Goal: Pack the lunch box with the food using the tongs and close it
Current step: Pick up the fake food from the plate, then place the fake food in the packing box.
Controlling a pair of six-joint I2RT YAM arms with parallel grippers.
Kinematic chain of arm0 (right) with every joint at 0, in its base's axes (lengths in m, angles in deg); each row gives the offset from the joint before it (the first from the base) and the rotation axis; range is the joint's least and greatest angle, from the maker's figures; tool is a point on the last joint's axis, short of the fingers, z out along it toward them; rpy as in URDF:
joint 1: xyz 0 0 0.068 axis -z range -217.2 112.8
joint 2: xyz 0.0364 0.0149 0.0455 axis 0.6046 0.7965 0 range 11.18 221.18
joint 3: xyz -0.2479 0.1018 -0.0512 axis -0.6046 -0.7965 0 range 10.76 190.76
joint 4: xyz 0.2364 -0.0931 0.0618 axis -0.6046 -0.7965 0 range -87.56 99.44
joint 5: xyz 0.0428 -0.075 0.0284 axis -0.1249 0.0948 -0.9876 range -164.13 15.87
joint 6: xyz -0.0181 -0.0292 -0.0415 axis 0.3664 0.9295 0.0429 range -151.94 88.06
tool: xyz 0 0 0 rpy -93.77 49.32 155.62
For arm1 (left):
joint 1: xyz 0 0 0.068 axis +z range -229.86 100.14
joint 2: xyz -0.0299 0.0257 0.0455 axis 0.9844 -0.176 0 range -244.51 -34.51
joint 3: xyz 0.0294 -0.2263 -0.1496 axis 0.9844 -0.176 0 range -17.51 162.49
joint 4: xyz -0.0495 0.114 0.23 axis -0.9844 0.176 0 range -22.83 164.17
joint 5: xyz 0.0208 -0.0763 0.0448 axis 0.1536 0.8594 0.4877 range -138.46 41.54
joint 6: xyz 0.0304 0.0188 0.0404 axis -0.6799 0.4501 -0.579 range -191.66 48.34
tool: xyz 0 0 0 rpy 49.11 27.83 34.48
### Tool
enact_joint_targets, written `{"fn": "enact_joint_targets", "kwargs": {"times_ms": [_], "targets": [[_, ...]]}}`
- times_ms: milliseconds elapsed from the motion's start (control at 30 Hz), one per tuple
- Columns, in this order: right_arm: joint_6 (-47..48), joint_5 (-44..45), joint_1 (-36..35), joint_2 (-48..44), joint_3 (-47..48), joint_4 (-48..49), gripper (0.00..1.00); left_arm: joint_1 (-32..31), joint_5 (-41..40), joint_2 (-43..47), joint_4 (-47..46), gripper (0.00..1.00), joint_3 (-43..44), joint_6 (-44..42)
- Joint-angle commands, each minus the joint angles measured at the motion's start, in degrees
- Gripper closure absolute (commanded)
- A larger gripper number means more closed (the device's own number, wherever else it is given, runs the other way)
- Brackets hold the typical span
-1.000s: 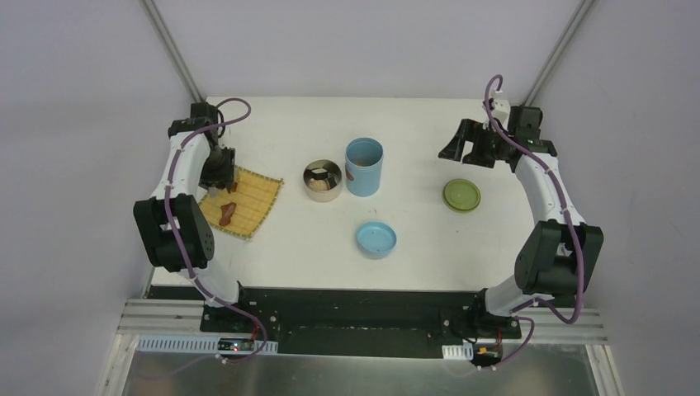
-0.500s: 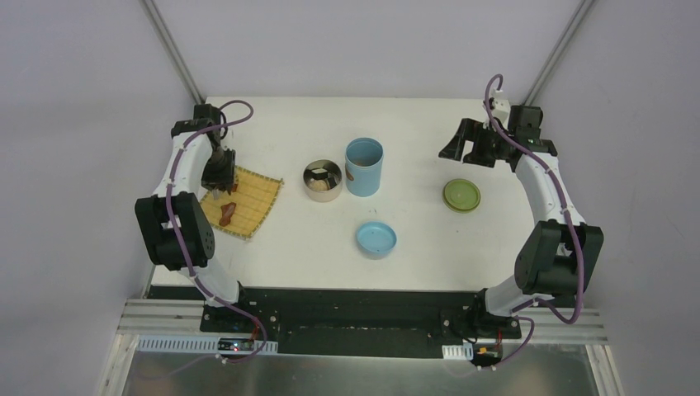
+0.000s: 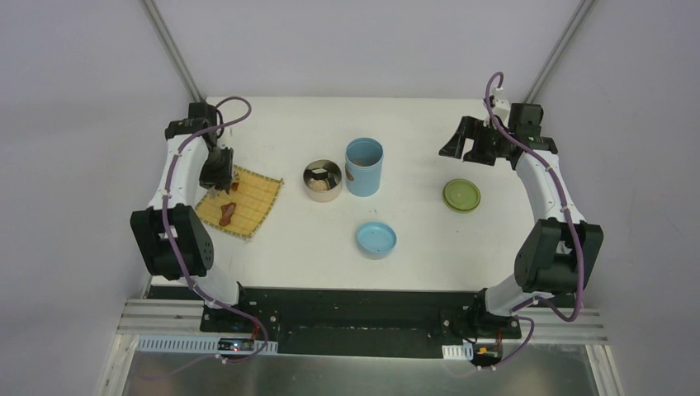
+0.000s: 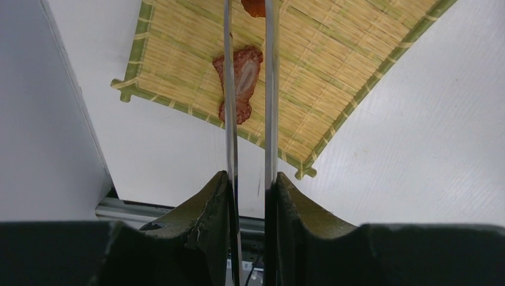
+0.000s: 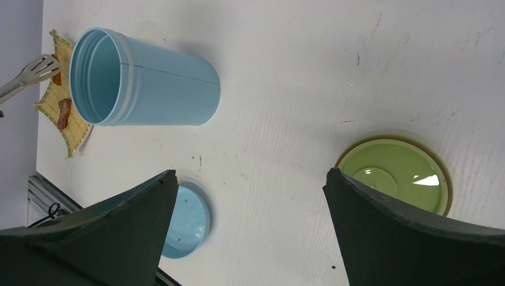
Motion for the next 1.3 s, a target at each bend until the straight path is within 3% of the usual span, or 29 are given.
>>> {"fn": "enact_joint_targets", "kwargs": {"times_ms": [0, 300, 567, 967, 1267], "targets": [[-0.18, -0.37, 0.08, -0.40, 1.66, -0.17, 0.02, -2.04, 2.15, 6.22, 2.71, 0.81, 2.91, -2.47], [-0.64, -1.23, -0.01, -0.31, 1.63, 0.08, 0.02, -20.65, 8.26, 13.55, -1.08, 0.82, 9.00, -11.35], [-0.81, -1.61, -0.03, -1.04, 1.50, 0.17, 0.02, -35.88, 10.90, 9.34, -1.57, 0.81, 18.51, -15.22], [-0.65, -1.14, -0.09, -2.75, 0.56, 0.62, 0.02, -42.42, 6.09, -2.66, -0.97, 0.79, 28.54, -12.95], [-1.22, -1.59, -0.10, -2.83, 0.03, 1.55, 0.02, -42.43, 4.96, -3.84, -0.22, 0.57, 26.05, -14.09]]}}
